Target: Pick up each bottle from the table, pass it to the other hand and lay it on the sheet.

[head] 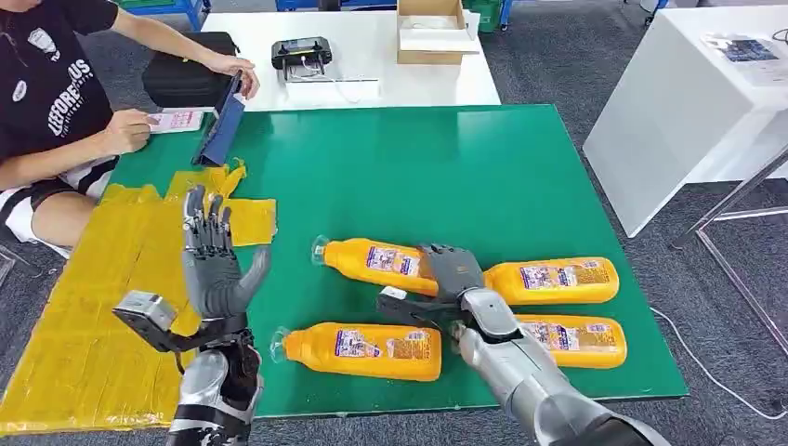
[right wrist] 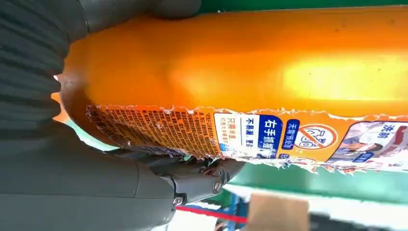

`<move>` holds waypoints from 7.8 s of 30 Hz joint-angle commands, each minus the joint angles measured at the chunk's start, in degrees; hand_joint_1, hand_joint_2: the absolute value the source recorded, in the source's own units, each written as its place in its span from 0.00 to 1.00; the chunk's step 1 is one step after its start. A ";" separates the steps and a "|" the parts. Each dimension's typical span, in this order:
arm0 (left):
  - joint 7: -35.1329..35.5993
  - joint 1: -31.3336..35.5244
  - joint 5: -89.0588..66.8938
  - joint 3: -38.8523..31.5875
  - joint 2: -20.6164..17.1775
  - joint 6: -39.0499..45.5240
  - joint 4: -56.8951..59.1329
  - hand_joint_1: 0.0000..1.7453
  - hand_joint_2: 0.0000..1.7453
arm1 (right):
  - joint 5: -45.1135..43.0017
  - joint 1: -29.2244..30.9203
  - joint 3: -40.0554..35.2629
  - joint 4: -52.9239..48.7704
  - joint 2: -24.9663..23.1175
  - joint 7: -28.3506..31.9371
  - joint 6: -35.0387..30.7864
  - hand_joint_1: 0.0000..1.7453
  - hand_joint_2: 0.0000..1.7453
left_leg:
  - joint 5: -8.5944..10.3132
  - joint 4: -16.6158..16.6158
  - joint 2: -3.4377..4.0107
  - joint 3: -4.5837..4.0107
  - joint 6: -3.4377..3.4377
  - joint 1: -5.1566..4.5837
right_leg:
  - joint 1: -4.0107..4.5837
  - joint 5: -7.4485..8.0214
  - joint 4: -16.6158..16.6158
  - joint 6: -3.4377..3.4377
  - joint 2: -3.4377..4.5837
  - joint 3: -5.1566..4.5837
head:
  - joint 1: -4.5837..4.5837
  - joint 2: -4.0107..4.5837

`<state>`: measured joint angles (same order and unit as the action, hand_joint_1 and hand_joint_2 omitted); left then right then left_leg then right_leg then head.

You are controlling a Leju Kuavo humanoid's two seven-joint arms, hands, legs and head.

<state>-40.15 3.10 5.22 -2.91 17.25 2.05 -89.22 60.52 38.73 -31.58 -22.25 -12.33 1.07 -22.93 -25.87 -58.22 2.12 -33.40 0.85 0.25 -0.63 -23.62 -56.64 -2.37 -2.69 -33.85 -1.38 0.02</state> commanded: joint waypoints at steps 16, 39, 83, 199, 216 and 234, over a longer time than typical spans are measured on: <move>0.99 1.07 -0.88 5.94 -3.90 -6.68 10.81 0.00 1.00 | -30.80 -14.89 16.61 -28.36 -3.61 29.75 -2.88 1.00 1.00 | 0.00 0.09 -0.28 0.09 -0.05 0.01 | -0.02 -0.05 0.05 0.08 0.02 0.09 | 0.04 0.00; 1.11 2.99 0.82 6.05 -4.62 -11.91 13.45 0.00 1.00 | -20.79 -14.49 1.85 -15.23 -7.01 34.72 -5.03 1.00 1.00 | -0.01 0.12 -0.14 0.16 -0.06 0.04 | 0.00 0.00 0.09 0.11 0.27 0.12 | 0.04 0.00; 1.43 7.02 -31.36 4.59 -11.73 27.51 11.45 1.00 1.00 | -24.33 -25.26 -5.17 -43.66 -0.71 28.47 -8.58 0.00 1.00 | 0.00 0.04 -0.09 -0.06 -0.02 0.04 | 0.01 -0.03 0.03 0.06 0.10 -0.07 | 0.07 0.00; 9.12 -4.11 -7.76 17.57 -8.83 -14.86 3.83 0.00 1.00 | -33.56 -34.46 11.23 -53.17 -2.96 32.94 -8.52 1.00 1.00 | 0.53 0.12 -0.19 -0.63 -0.18 -0.07 | -0.02 0.39 0.00 0.24 -0.09 -0.72 | 0.04 0.00; 9.86 4.22 0.07 18.66 -8.73 -21.67 11.29 0.00 1.00 | -23.82 -26.64 -11.73 -31.66 -3.76 35.82 8.82 1.00 1.00 | 0.47 0.20 -0.14 -0.40 -0.23 0.06 | 0.05 0.38 0.09 0.31 0.22 -0.48 | 0.07 0.00; 6.25 4.07 -0.56 16.05 -6.73 -13.90 9.15 1.00 1.00 | -27.48 -26.16 -10.15 -31.01 -2.81 33.45 5.69 0.88 1.00 | 0.54 0.09 -0.21 -0.71 -0.19 0.02 | 0.04 0.37 0.00 0.24 -0.02 -0.81 | 0.04 0.00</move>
<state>-33.46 2.46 4.31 13.33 9.03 -13.49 -82.47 33.79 13.71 -37.86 -56.76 -16.39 34.10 -17.55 -25.33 -58.17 2.18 -34.22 0.69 0.23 -0.60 -23.20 -56.70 -2.17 -2.65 -34.83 -1.33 0.02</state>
